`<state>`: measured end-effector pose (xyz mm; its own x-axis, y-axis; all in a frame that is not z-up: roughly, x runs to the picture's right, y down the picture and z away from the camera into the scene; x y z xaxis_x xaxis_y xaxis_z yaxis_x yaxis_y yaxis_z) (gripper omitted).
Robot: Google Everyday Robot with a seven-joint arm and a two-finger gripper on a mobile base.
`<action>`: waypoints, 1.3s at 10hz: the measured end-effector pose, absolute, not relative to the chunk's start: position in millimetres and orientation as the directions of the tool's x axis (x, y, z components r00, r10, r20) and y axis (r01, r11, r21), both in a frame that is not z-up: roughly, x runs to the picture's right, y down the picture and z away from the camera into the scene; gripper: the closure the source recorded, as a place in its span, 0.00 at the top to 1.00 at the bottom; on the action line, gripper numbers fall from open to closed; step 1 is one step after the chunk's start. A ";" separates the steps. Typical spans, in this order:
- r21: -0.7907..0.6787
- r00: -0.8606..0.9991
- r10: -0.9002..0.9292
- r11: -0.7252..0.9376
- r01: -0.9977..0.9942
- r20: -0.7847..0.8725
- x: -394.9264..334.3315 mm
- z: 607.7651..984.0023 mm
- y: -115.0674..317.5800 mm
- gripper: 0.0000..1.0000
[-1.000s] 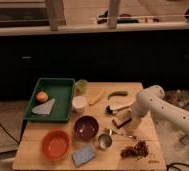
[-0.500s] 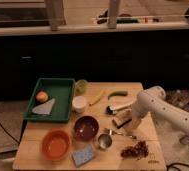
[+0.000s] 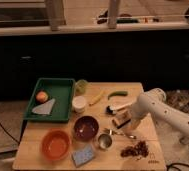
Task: Place eraser in red bowl
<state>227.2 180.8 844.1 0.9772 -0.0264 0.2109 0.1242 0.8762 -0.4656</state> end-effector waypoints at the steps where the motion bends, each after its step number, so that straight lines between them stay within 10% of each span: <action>1: -0.461 0.974 -0.041 0.876 0.142 0.222 224.0 843.7 180.3 0.80; 6: -0.472 0.959 -0.114 0.852 0.228 0.258 207.5 849.0 185.9 0.76; 13: -0.487 0.958 -0.136 0.838 0.248 0.254 205.0 860.3 188.7 0.09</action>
